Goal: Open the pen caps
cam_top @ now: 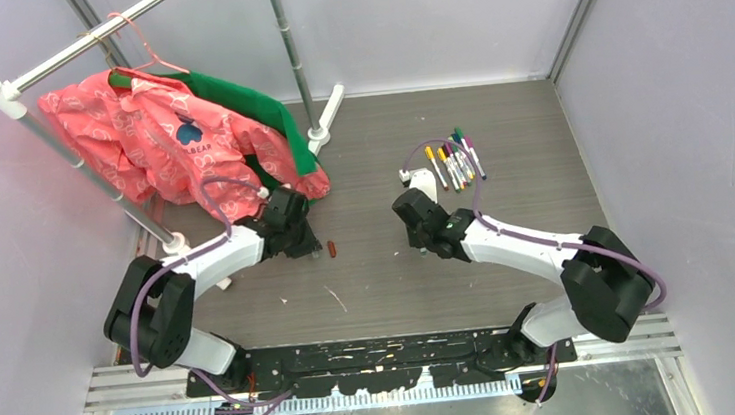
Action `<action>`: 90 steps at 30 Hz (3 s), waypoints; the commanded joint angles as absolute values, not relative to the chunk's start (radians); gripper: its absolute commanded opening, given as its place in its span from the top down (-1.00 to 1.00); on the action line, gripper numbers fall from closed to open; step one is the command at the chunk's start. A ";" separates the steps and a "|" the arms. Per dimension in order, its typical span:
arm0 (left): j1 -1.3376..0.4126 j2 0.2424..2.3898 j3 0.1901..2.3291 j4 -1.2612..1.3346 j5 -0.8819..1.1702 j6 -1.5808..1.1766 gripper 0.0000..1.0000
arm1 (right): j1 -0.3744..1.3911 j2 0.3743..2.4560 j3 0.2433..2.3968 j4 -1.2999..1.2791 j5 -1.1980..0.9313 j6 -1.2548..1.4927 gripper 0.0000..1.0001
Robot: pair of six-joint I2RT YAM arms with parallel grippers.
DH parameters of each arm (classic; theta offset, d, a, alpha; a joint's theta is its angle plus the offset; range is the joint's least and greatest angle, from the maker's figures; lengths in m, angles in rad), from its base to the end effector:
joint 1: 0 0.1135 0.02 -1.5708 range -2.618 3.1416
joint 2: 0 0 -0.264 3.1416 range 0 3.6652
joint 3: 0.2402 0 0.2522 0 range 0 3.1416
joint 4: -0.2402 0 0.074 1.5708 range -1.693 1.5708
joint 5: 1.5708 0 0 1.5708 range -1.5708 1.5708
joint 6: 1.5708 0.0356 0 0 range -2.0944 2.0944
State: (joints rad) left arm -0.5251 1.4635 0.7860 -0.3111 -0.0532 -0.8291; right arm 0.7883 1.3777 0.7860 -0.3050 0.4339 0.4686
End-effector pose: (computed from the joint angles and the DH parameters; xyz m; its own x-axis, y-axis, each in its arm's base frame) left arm 0.2436 -0.1389 0.1777 -0.8387 -0.3650 -0.4042 -0.2118 0.9023 -0.3754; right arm 0.2027 0.1827 0.2027 -0.6985 -0.1213 -0.7053 -0.1602 0.9870 -0.0111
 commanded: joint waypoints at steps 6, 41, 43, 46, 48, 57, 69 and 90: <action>-0.522 1.535 0.756 -0.233 -0.041 -0.844 0.64 | 0.768 1.440 0.849 -0.273 0.433 0.437 0.93; -0.526 1.476 0.738 -0.252 -0.063 -0.868 0.37 | 0.714 1.510 0.895 -0.262 0.401 0.406 0.40; -0.526 1.463 0.735 -0.256 -0.068 -0.870 0.37 | 0.713 1.505 0.902 -0.271 0.412 0.402 0.38; -0.526 1.441 0.732 -0.263 -0.075 -0.870 0.37 | 0.698 1.498 0.910 -0.275 0.433 0.400 0.31; -0.525 1.427 0.732 -0.271 -0.082 -0.868 0.38 | 0.681 1.498 0.916 -0.278 0.450 0.401 0.29; -0.526 1.384 0.733 -0.290 -0.097 -0.864 0.37 | 0.508 1.539 0.943 -0.308 0.482 0.436 0.38; -0.529 1.353 0.744 -0.290 -0.083 -0.861 0.38 | 0.429 1.646 0.932 -0.284 0.365 0.469 0.48; -0.552 1.412 0.762 -0.238 -0.057 -0.867 0.38 | 0.429 1.597 0.887 -0.270 0.243 0.522 0.48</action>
State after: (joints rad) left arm -0.5449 1.4033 0.7315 -0.2825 -0.0635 -0.8608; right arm 0.4259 1.6485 0.8898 -0.2829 0.2855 0.5037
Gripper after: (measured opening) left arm 0.311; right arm 0.259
